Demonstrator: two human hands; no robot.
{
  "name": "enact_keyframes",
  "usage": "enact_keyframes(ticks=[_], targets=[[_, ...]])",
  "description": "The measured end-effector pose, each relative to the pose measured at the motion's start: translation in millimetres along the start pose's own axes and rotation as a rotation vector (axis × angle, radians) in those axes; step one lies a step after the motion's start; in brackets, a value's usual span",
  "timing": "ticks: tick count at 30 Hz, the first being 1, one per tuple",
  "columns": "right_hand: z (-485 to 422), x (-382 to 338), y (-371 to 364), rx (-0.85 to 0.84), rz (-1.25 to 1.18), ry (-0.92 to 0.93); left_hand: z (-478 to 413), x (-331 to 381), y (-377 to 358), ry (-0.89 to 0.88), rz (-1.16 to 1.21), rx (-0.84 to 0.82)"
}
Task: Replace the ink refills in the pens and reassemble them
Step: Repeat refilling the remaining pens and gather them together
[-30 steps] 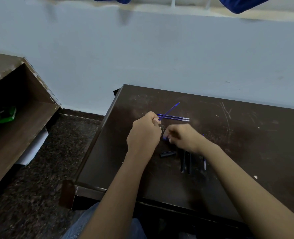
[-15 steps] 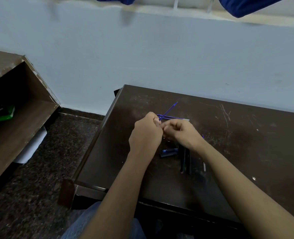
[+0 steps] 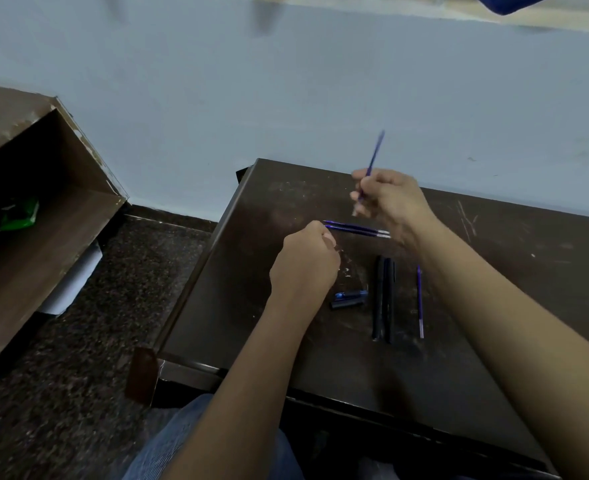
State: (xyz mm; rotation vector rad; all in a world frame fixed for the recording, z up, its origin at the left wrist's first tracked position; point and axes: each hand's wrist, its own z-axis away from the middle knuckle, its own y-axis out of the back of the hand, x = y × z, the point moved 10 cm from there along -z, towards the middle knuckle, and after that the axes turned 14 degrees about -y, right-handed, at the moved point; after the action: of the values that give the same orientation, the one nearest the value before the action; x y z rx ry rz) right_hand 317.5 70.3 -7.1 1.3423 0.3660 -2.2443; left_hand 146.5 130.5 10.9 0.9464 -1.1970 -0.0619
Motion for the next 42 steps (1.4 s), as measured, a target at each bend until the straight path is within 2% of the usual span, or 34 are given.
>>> enact_keyframes(ticks=[2, 4, 6, 8, 26, 42], targets=[[-9.5, -10.8, 1.9, 0.140, 0.552, 0.206, 0.0, 0.3, -1.5, -0.002, -0.002, -0.010], [-18.4, 3.3, -10.0, 0.160, 0.994, 0.277, -0.4, 0.1, -4.2, 0.000, -0.006, -0.022], [-23.6, 25.7, -17.2, 0.155, 1.273, 0.249, -0.7, -0.9, -5.4, 0.006, -0.005, -0.022], [-25.9, 38.8, -17.9, 0.166, 1.385, 0.225, -1.2, -1.6, -5.6, 0.008, -0.007, -0.018], [-43.8, 47.7, -0.3, 0.285, 1.184, 0.159, -0.5, -2.5, -2.2, 0.020, -0.020, -0.024], [-44.0, 44.8, 6.5, 0.344, 1.138, 0.215, -0.3, -2.1, -1.0, 0.018, -0.026, -0.026]])
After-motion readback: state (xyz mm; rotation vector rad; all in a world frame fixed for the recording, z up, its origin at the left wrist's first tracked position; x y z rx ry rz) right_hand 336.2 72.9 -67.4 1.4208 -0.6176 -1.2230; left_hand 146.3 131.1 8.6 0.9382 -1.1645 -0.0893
